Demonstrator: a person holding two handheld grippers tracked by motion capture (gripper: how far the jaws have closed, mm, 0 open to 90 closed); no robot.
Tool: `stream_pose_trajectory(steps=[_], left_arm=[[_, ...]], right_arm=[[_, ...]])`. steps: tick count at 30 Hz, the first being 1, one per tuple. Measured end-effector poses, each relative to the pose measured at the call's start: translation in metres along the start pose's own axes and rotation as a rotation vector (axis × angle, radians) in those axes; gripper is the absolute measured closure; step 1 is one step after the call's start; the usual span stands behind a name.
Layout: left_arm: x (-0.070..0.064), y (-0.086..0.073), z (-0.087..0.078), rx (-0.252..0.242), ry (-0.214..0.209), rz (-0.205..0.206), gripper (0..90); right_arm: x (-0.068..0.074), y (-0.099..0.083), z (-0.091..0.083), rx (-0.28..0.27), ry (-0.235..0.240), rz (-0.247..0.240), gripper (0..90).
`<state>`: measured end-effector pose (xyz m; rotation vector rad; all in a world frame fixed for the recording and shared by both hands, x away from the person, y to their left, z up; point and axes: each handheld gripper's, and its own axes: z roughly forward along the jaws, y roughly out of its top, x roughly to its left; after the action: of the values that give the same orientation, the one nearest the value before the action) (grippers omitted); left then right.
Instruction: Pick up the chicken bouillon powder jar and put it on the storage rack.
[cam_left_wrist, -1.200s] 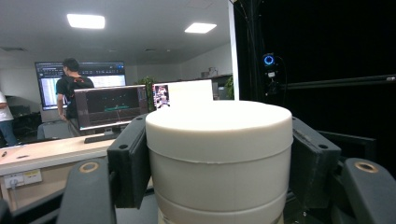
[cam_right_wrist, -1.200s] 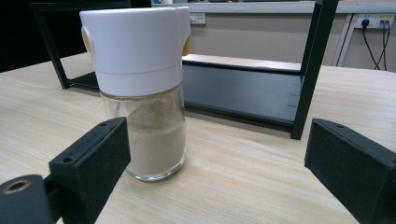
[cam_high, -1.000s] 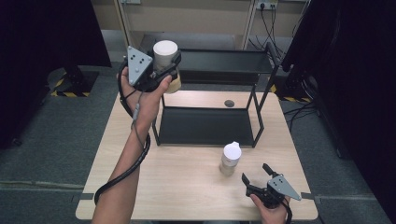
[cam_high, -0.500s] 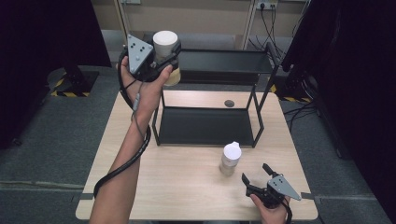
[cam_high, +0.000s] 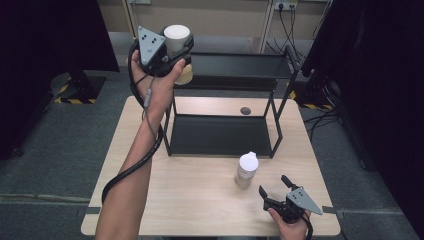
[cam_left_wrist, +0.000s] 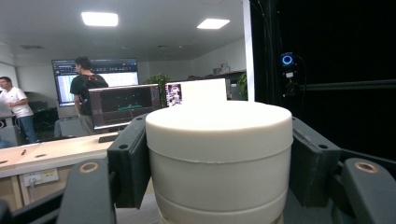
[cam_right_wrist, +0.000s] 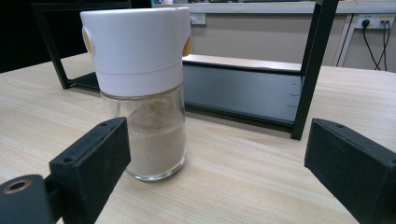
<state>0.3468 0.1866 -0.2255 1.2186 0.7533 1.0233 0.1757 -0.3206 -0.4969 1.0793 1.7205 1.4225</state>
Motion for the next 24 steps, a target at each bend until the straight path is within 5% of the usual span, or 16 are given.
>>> stream_pose_trajectory(steps=[24], left_arm=[[0.017, -0.004, 0.032, 0.054, 0.056, -0.020, 33.2]], right_arm=[[0.000, 0.000, 0.000, -0.001, 0.002, -0.004, 7.2]])
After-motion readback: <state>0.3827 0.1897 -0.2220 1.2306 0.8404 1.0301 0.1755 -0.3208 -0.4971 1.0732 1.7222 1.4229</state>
